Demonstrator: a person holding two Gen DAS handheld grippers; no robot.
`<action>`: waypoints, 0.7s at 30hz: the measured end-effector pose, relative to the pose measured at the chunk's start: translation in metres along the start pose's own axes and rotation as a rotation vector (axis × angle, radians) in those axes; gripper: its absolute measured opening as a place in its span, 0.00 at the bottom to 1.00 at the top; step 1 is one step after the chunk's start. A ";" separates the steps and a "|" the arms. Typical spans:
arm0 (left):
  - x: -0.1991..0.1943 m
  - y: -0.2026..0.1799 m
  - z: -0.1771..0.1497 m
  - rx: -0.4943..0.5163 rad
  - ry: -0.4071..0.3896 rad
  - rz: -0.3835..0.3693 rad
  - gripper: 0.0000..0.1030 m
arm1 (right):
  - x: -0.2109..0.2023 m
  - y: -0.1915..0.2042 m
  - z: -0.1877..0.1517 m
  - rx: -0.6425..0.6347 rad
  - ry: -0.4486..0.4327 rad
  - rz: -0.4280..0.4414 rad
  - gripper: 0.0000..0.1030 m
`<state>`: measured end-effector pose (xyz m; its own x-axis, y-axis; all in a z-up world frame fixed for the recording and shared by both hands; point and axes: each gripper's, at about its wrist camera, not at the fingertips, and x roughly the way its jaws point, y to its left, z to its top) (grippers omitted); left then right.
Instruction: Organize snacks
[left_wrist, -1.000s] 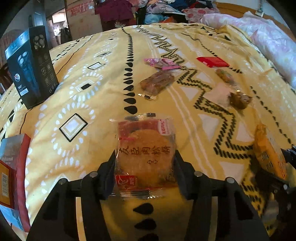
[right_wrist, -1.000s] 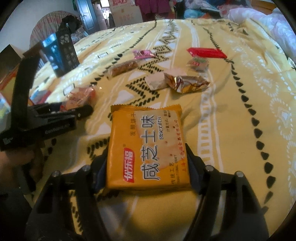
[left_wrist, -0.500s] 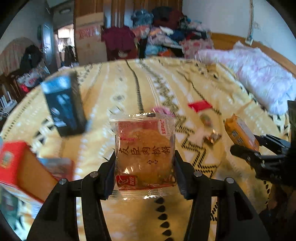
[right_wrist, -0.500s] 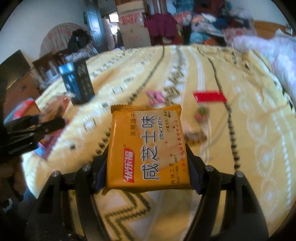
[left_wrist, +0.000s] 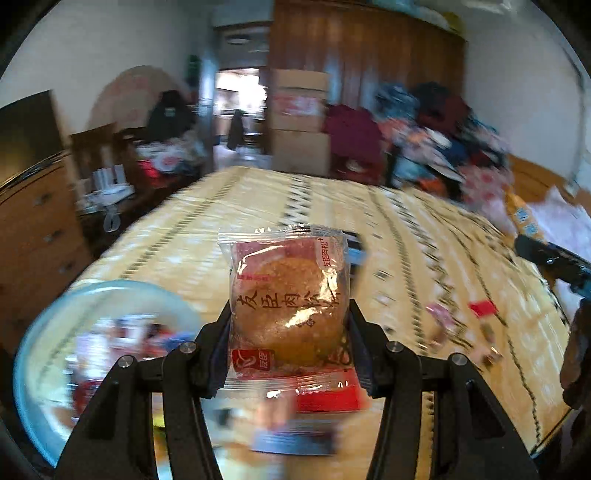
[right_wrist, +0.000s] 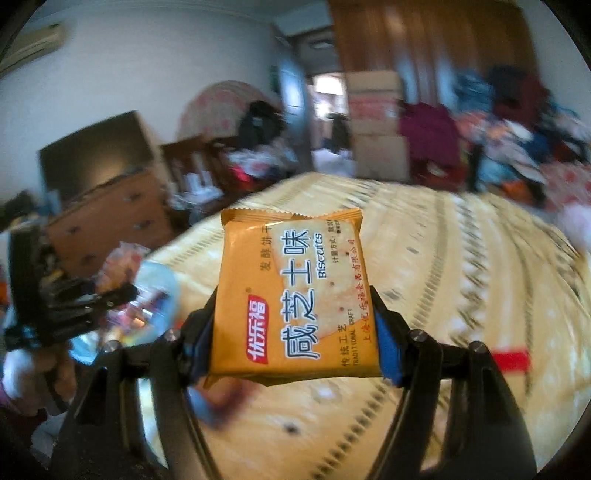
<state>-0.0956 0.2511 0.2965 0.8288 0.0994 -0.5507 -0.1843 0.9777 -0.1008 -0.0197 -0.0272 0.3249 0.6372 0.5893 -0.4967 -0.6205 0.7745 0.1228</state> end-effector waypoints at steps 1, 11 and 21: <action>-0.004 0.023 0.004 -0.026 -0.001 0.022 0.54 | 0.010 0.017 0.012 -0.012 0.002 0.041 0.69; -0.029 0.203 0.003 -0.223 -0.010 0.188 0.54 | 0.095 0.146 0.052 -0.071 0.108 0.307 0.69; -0.012 0.255 -0.030 -0.275 0.051 0.210 0.54 | 0.150 0.224 0.043 -0.159 0.249 0.411 0.69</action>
<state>-0.1683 0.4934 0.2524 0.7312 0.2770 -0.6234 -0.4895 0.8495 -0.1966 -0.0436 0.2444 0.3149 0.2090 0.7506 -0.6268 -0.8717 0.4335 0.2284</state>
